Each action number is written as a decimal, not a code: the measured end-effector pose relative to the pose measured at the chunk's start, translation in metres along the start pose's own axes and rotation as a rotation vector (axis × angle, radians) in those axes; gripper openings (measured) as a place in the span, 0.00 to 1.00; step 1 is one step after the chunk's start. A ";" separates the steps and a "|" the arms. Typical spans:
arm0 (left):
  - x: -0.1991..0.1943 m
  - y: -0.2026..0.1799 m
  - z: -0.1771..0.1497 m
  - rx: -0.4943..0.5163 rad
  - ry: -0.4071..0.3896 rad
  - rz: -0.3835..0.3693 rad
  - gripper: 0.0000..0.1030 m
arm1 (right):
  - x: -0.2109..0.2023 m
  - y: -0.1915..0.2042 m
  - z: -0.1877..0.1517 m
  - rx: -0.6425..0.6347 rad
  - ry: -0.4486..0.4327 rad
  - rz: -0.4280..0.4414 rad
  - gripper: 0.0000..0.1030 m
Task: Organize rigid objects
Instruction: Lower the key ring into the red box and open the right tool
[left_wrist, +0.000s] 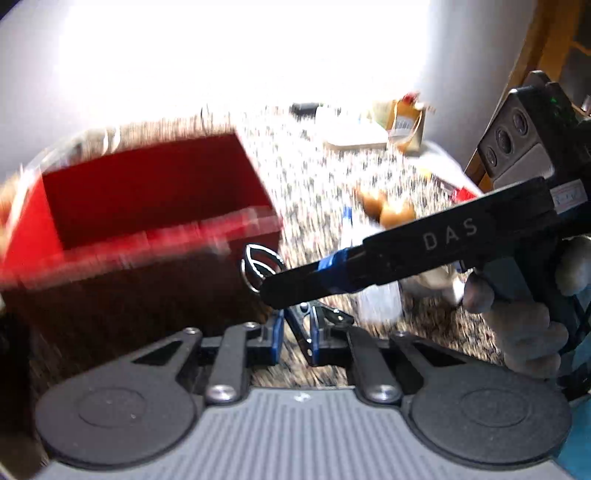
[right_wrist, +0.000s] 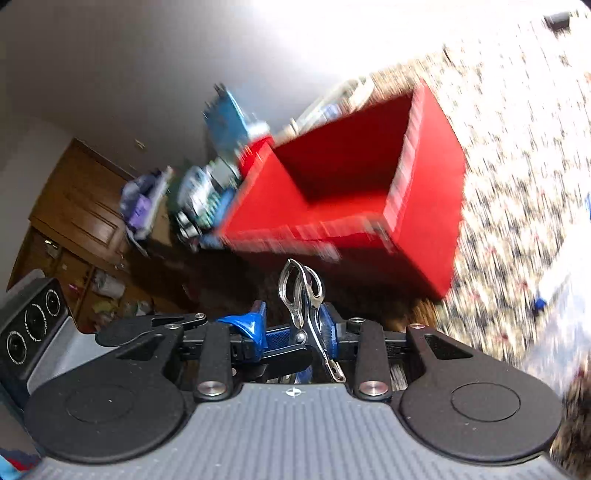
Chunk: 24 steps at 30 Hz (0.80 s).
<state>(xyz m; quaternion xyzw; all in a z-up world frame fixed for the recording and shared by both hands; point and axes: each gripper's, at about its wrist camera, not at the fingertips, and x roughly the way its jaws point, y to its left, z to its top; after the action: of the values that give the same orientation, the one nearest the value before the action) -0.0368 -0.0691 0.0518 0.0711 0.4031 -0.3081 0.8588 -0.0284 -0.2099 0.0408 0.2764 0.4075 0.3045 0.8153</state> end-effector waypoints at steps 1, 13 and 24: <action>-0.005 0.003 0.007 0.019 -0.019 0.006 0.09 | 0.002 0.008 0.010 -0.018 -0.023 -0.003 0.14; -0.008 0.097 0.097 0.202 -0.089 0.041 0.08 | 0.076 0.022 0.102 -0.003 -0.139 -0.125 0.14; 0.086 0.166 0.098 0.252 0.118 0.011 0.09 | 0.172 -0.036 0.113 0.197 -0.020 -0.270 0.14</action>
<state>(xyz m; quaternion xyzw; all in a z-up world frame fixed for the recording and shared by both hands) 0.1658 -0.0131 0.0324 0.1988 0.4105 -0.3469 0.8195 0.1585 -0.1326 -0.0115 0.3007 0.4605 0.1480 0.8220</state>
